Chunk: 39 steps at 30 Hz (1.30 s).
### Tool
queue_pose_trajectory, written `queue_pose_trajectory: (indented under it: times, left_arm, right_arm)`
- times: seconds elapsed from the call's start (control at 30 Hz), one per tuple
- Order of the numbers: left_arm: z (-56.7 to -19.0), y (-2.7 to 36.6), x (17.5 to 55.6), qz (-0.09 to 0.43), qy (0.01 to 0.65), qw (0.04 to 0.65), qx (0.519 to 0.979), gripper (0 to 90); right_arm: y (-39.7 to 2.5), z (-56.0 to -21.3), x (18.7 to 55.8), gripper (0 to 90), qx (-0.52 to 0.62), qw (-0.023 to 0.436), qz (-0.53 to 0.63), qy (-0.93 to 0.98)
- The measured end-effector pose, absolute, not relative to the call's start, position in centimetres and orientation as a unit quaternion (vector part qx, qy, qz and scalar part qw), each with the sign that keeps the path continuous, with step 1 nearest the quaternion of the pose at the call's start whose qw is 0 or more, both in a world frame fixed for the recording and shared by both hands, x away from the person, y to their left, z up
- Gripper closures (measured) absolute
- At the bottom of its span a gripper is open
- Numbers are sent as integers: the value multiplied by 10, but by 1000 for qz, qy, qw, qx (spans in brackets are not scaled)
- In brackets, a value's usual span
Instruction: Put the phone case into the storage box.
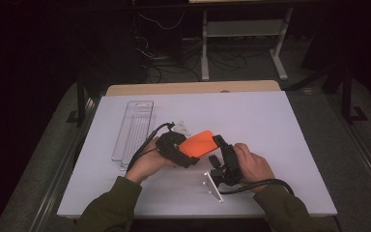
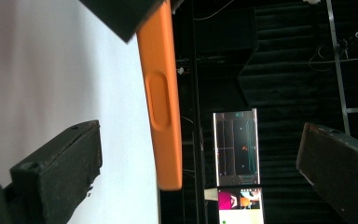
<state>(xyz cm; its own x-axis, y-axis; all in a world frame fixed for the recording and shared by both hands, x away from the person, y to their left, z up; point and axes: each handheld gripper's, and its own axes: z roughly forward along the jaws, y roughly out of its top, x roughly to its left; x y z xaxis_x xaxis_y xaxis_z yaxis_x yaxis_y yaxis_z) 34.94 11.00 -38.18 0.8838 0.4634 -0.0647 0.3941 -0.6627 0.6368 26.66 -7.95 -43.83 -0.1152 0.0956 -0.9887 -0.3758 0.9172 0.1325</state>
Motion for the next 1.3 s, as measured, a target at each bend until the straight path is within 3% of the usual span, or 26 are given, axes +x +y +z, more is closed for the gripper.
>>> queue_pose_trajectory:
  times: [0.9,1.13,1.3]
  left_arm:
    - [-384,106,346,46,232,340,910,154]
    - [-385,104,345,44,238,342,908,154]
    - [-384,105,345,45,228,334,914,154]
  right_arm:
    - [-63,-446,273,0,-120,666,162,718]
    - [-62,-446,270,67,-119,664,160,721]
    - [-62,-446,268,183,-122,657,159,727]
